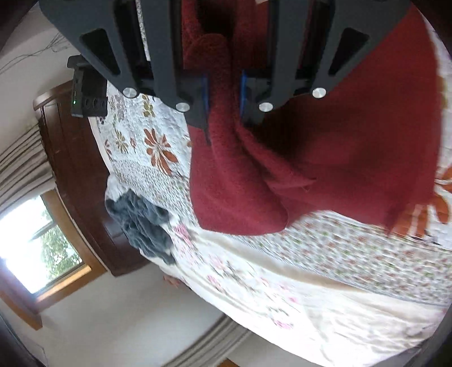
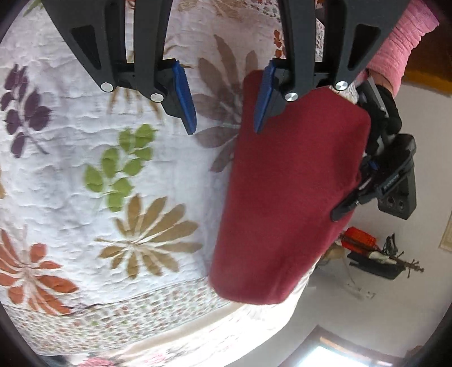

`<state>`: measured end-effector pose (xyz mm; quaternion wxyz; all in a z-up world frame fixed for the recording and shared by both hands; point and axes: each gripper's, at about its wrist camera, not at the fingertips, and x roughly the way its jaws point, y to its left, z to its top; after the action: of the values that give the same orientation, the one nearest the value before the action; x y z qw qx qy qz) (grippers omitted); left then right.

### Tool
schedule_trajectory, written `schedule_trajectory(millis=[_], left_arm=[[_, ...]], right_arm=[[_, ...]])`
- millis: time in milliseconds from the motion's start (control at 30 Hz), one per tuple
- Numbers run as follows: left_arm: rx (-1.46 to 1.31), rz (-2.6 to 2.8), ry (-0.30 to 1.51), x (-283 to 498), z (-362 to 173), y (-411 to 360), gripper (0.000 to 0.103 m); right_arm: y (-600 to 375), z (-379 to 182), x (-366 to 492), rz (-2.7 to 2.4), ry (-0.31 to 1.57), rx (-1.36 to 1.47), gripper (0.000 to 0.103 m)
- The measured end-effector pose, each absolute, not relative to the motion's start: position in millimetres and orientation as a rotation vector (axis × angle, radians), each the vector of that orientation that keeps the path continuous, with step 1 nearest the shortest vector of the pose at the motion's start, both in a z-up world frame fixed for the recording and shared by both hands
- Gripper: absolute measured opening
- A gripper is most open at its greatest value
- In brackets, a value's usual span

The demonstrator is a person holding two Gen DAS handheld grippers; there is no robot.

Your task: Fold small clothes

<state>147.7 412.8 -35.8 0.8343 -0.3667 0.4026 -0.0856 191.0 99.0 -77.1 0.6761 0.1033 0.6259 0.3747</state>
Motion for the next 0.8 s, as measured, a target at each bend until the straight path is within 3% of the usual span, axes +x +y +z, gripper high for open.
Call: schedule_trajectory(millis=[500, 800], left_arm=[[-0.769, -0.068, 0.87, 105, -54, 507, 0.013], [-0.816, 0.055, 0.939, 86, -106, 550, 0.014]], right_arm=[[182, -86, 157, 0.988, 1.481, 0.216, 0.052], [207, -110, 141, 1.003, 1.552, 0.178, 0.052]])
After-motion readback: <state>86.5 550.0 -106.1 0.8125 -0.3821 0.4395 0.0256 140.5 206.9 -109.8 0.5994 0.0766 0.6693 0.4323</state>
